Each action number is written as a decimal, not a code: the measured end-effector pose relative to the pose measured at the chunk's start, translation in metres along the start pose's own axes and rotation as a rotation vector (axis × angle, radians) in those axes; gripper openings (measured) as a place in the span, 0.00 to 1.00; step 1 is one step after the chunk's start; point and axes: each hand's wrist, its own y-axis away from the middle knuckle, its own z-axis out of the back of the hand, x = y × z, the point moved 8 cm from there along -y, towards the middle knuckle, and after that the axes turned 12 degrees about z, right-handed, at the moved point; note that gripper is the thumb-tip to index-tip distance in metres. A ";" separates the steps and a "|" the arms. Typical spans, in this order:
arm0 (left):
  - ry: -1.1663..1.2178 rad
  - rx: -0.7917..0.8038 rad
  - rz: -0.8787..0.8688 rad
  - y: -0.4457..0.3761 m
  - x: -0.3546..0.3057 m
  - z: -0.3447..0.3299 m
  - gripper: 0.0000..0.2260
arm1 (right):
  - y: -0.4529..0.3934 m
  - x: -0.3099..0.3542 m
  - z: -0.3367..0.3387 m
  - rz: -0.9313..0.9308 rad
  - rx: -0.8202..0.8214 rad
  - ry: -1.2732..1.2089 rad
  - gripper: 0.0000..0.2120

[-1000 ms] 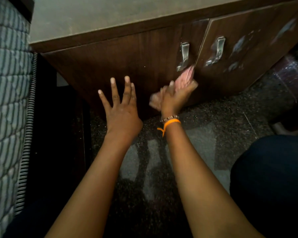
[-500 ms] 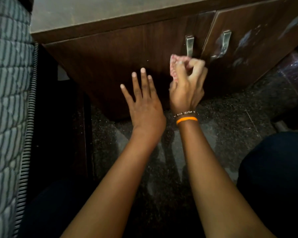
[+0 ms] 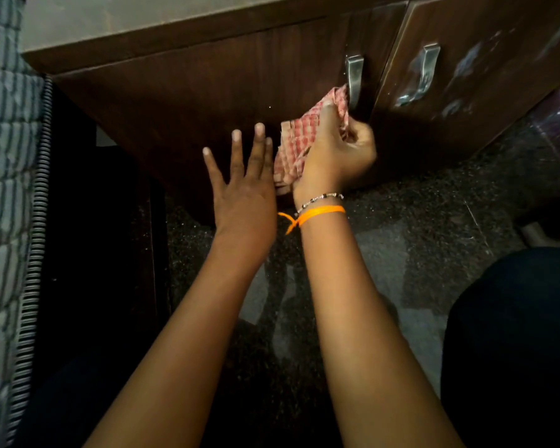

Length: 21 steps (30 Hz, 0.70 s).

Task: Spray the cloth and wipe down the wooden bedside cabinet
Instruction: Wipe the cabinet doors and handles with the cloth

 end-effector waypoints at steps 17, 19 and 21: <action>-0.017 0.011 -0.020 -0.001 0.003 -0.007 0.31 | 0.012 -0.032 0.002 -0.507 0.093 -0.184 0.09; -0.028 0.009 -0.004 0.002 0.002 -0.006 0.31 | 0.011 -0.044 0.030 -0.562 0.039 -0.104 0.13; -0.039 -0.019 0.004 0.005 0.001 -0.003 0.33 | -0.002 -0.043 0.053 -0.470 -0.015 -0.021 0.13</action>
